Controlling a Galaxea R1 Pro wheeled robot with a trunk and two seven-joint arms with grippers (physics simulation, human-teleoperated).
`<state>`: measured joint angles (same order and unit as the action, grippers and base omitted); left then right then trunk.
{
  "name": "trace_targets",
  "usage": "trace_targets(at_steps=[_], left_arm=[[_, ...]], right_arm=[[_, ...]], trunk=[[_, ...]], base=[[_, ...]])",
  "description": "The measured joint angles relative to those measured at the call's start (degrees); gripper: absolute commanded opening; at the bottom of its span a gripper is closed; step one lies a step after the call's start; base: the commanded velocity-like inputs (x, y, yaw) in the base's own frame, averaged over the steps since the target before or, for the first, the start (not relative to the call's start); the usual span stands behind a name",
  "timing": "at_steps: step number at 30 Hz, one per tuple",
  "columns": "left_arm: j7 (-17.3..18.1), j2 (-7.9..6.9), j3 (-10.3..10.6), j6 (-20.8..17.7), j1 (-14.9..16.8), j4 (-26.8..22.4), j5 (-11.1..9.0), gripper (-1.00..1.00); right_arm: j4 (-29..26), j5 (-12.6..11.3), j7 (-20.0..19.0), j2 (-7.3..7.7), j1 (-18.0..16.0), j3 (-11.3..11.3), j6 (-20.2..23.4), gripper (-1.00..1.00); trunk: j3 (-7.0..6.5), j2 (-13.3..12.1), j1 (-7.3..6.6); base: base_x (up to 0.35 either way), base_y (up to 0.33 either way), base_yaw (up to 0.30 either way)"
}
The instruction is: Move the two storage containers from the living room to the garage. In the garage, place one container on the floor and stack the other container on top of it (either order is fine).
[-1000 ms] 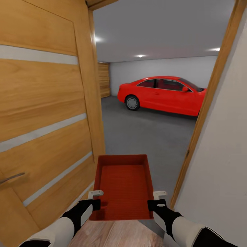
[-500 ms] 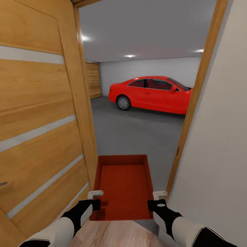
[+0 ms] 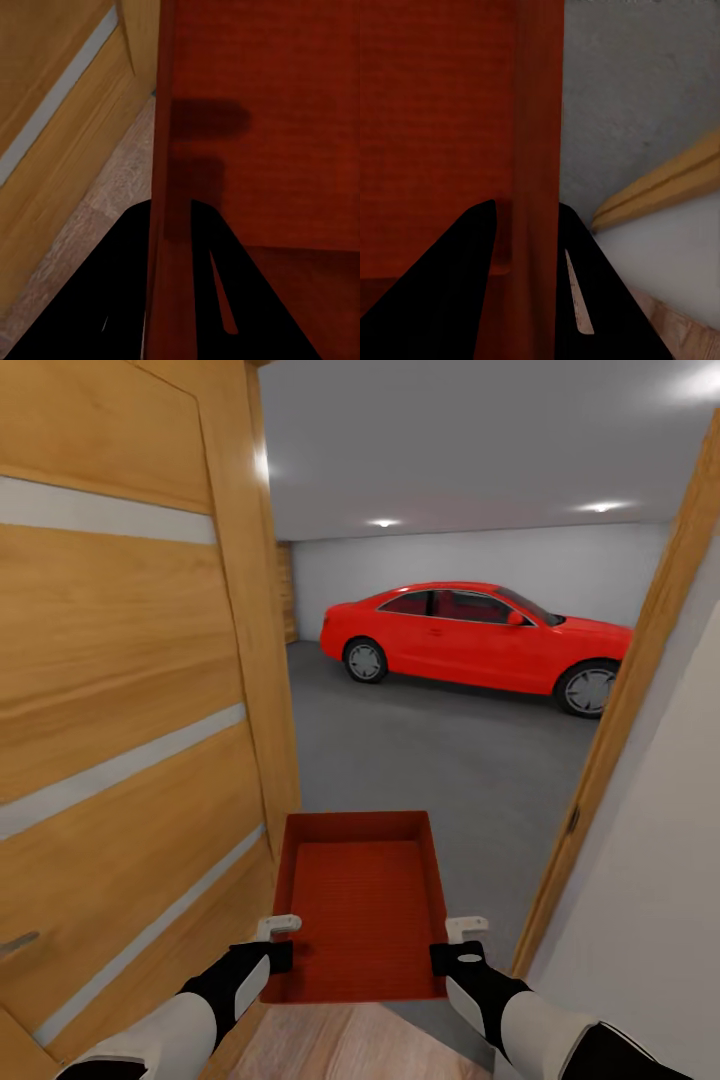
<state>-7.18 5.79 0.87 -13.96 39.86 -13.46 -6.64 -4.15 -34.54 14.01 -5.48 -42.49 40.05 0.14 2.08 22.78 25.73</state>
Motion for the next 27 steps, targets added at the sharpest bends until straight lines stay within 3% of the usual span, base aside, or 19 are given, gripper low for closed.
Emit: trace_targets(at_steps=[7,27], left_arm=[[0.01,0.01,0.0,0.01,0.01,-0.03,0.03,-1.0],[0.03,0.01,-0.02,0.02,0.01,-0.02,0.04,-1.0]], right_arm=[[-0.04,0.0,0.02,0.02,0.0,-0.01,-0.01,-1.0],[-0.04,0.07,0.04,0.02,0.0,-0.08,0.0,-1.0]], trunk=[[0.0,0.0,0.01],[0.0,0.0,0.02]], base=[[0.144,0.164,-0.042],[0.004,0.004,-0.239]])
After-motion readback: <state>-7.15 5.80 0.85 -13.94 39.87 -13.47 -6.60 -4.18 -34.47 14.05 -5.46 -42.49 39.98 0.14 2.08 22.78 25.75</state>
